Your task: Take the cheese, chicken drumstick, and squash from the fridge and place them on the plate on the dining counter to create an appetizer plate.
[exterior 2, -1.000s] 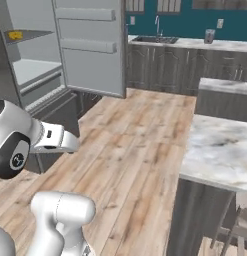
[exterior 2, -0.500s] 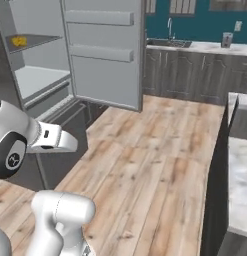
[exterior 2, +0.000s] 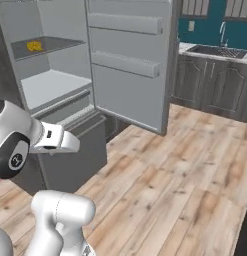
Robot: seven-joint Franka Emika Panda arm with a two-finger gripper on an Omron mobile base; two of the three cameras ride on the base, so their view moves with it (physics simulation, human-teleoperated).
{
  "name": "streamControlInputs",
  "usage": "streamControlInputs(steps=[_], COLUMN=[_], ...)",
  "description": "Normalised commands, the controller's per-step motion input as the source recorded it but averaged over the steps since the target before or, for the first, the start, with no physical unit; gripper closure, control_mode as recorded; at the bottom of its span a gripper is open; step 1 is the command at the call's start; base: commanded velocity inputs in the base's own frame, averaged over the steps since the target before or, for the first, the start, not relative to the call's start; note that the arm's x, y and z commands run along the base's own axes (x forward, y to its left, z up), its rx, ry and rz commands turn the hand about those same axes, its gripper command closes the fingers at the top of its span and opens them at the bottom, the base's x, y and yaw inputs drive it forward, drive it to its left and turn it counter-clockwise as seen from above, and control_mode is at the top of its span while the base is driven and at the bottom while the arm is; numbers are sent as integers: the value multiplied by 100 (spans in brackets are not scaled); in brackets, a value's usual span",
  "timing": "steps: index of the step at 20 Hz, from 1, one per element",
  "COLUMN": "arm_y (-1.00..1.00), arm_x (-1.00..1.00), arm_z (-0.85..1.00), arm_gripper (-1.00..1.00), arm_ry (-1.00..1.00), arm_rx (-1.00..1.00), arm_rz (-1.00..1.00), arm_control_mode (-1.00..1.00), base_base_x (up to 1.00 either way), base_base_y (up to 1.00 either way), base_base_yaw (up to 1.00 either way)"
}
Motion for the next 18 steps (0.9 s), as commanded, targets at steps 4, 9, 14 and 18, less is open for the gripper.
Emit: streamControlInputs(steps=[4,9,14,18], arm_y=[0,0,0,0], arm_x=[0,0,0,0], arm_z=[0,0,0,0], arm_gripper=[-100,-100,-100,-100], arm_ry=[0,0,0,0], arm_rx=[0,0,0,0], arm_rz=[0,0,0,0], arm_control_mode=[100,100,100,100], base_base_x=[71,64,58,48], base_base_y=[0,0,-10,-31], base_base_yaw=[46,47,46,43])
